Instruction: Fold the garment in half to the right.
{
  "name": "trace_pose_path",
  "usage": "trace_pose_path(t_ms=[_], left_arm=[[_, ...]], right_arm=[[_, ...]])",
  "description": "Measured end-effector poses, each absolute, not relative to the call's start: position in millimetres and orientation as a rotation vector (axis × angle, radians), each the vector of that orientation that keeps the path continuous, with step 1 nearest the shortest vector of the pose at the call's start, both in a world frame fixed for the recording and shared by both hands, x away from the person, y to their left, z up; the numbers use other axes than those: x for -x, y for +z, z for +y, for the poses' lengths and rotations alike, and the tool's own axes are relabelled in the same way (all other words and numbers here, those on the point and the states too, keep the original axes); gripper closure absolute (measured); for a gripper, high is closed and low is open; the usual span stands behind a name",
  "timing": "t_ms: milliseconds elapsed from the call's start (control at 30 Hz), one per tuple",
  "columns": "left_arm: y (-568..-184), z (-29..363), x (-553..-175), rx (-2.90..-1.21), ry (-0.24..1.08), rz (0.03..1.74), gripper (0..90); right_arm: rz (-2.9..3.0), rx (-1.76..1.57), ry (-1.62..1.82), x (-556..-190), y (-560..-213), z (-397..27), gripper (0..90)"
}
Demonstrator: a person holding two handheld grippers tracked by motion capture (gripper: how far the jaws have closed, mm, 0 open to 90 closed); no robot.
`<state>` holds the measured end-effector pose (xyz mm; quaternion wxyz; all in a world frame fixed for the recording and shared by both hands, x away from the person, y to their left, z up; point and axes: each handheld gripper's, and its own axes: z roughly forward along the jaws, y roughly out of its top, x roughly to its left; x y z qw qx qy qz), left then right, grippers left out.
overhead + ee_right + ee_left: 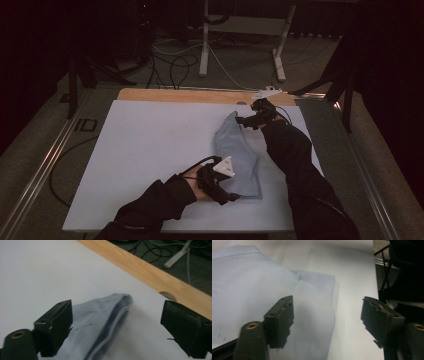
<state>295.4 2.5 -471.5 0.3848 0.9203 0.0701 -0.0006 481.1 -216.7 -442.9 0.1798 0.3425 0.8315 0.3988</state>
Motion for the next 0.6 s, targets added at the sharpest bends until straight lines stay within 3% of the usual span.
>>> trace_pose_path(t_ms=[600], left_arm=[[-470, 85, -300, -2.242, 0.053, 0.348, 0.8]], right_arm=[[2.387, -0.921, 1.187, -457, -441, -209, 9.8]])
